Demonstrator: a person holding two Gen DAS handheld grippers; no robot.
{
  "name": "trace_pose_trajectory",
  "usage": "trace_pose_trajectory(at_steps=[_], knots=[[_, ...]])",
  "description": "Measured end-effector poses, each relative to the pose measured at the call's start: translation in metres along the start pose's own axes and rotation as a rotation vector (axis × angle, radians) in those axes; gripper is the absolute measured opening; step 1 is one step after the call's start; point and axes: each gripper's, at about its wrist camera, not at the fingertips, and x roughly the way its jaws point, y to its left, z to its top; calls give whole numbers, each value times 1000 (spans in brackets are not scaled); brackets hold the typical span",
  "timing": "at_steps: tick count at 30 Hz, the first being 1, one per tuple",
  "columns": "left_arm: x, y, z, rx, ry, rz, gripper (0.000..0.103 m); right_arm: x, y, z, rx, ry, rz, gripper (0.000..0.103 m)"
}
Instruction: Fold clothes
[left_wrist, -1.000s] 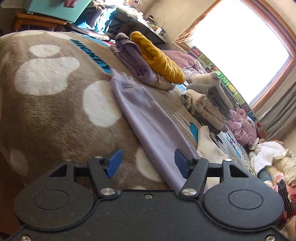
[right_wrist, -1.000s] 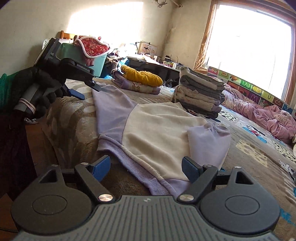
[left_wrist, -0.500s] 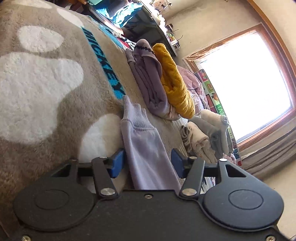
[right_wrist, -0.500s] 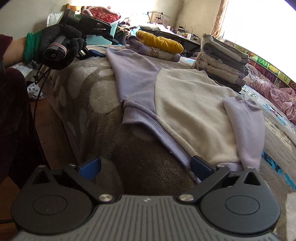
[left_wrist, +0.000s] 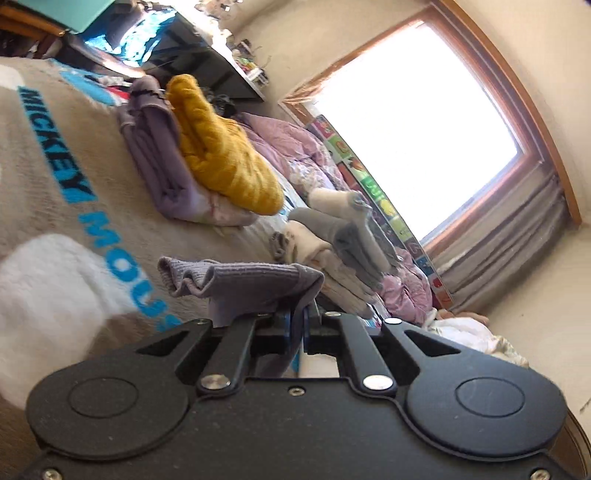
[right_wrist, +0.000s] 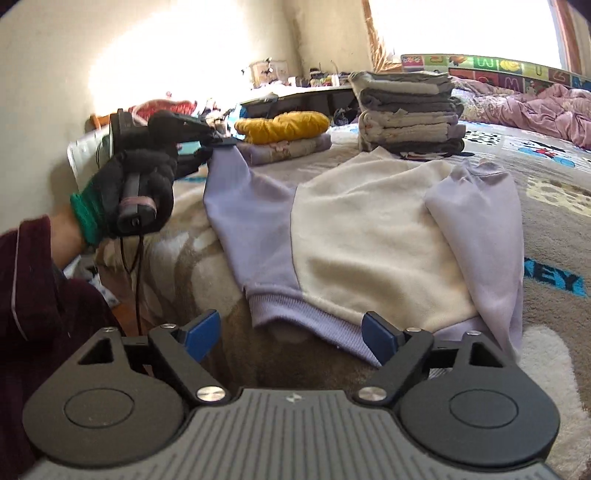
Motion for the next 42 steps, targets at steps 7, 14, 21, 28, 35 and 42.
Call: trace_pose_trajectory(at_steps=[7,14,21,28,35,42], knots=[[45,-100,-60,302,146,-93,3,-24,-67,17,431,-208,55,81],[89,-159,-136,525,360,-163,2,-43,-120,10,637,-315,51,81],[76,-155,-136,534,460,-234,42,-21,-165,26,790,-337,52,81],[33,-81,-70,291,288,-140,46,30,-172,57,809,-204,10,80],[-11,-24,-34,188,223,-52,48,72,-164,69,775,-121,-56,66],[-23,-5,-30,194,263,-28,48,89,-138,80,598,-88,-109,14]])
